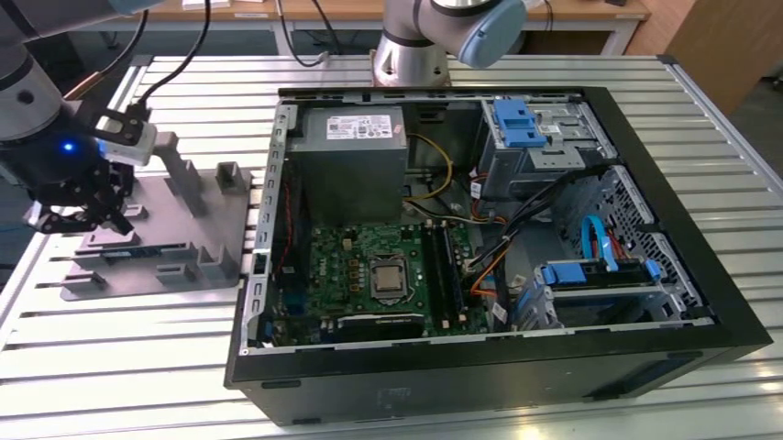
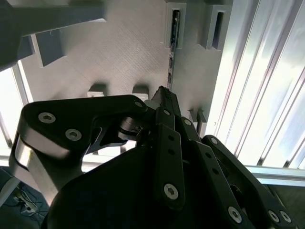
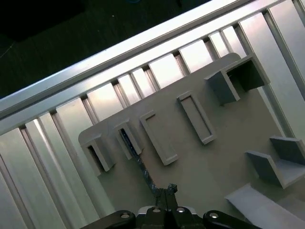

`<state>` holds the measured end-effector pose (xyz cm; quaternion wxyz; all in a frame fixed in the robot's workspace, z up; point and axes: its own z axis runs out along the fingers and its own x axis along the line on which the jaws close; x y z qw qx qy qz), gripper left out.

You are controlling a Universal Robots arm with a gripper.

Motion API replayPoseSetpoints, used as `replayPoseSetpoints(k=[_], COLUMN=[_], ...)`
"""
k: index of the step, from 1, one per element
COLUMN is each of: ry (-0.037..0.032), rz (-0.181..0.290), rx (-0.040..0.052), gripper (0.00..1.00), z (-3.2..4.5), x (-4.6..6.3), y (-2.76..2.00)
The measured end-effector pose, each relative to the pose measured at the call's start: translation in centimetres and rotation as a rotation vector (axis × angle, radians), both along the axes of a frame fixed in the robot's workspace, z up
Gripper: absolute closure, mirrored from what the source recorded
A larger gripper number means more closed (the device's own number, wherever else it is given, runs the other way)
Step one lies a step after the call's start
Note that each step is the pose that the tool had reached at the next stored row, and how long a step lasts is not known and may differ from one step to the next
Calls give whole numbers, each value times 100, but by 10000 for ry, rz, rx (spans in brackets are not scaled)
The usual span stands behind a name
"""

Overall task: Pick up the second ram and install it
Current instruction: 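Pick up the second ram and move it above second insertion slot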

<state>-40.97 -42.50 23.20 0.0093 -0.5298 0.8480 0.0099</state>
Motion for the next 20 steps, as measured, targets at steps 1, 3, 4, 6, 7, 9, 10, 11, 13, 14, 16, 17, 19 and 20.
replayPoseSetpoints(k=[1, 3, 4, 6, 7, 9, 10, 11, 13, 14, 16, 17, 19, 20], ry=[0, -1, 0, 0, -1, 0, 0, 0, 0, 0, 0, 0, 0, 0], rz=[71, 219, 292, 452, 535, 705, 783, 860, 1013, 1089, 1246, 1320, 1470, 1543], rx=[1, 1, 1, 1, 1, 1, 1, 1, 1, 1, 1, 1, 1, 1], gripper=[90, 90, 90, 90, 90, 90, 90, 90, 90, 90, 90, 90, 90, 90], z=[0, 0, 0, 0, 0, 0, 0, 0, 0, 0, 0, 0, 0, 0], x=[0, 0, 0, 0, 0, 0, 0, 0, 0, 0, 0, 0, 0, 0], y=[0, 0, 0, 0, 0, 0, 0, 0, 0, 0, 0, 0, 0, 0])
